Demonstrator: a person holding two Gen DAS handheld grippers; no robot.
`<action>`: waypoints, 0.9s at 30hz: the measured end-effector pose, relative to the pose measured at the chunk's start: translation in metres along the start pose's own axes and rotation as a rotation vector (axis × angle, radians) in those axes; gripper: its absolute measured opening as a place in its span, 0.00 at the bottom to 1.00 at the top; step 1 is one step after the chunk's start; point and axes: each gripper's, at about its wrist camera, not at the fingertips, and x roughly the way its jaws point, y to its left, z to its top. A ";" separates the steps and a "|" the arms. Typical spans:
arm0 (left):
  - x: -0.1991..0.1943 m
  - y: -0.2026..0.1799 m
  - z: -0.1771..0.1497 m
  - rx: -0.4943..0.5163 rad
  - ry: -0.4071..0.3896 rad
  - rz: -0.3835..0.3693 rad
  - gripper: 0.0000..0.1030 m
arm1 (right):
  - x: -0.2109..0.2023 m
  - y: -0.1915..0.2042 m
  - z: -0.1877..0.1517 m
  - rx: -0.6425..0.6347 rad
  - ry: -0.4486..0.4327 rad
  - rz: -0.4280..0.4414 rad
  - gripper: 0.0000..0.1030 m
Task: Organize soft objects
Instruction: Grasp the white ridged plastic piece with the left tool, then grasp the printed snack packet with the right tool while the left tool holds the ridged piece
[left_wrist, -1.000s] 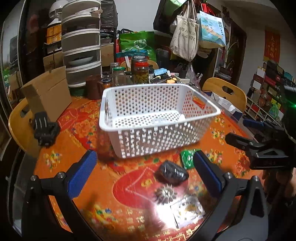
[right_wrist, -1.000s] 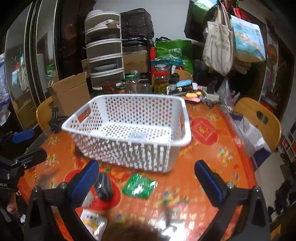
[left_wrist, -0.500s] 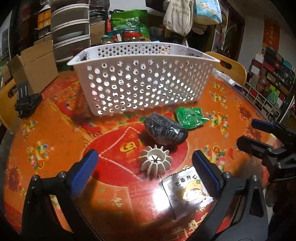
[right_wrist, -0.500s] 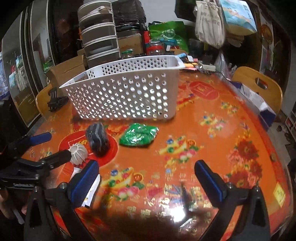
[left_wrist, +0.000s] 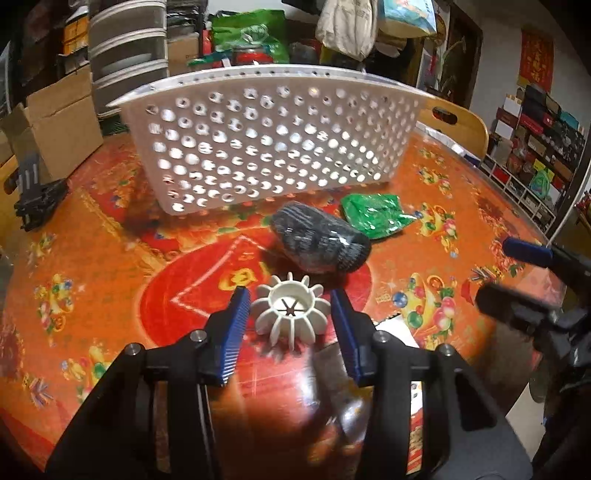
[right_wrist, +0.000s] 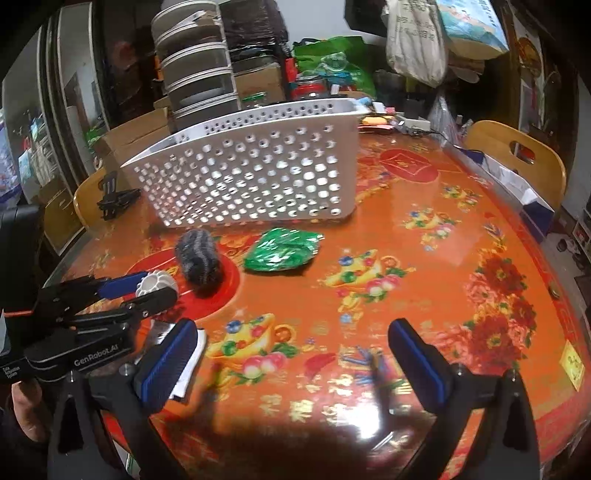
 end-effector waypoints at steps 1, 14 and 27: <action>-0.003 0.005 -0.001 -0.005 -0.007 0.007 0.41 | 0.001 0.003 -0.001 -0.004 0.001 0.005 1.00; -0.041 0.077 -0.016 -0.149 -0.073 0.076 0.42 | 0.029 0.095 -0.029 -0.176 0.057 0.072 1.00; -0.043 0.087 -0.028 -0.188 -0.077 0.058 0.42 | 0.027 0.098 -0.043 -0.185 -0.028 -0.022 0.67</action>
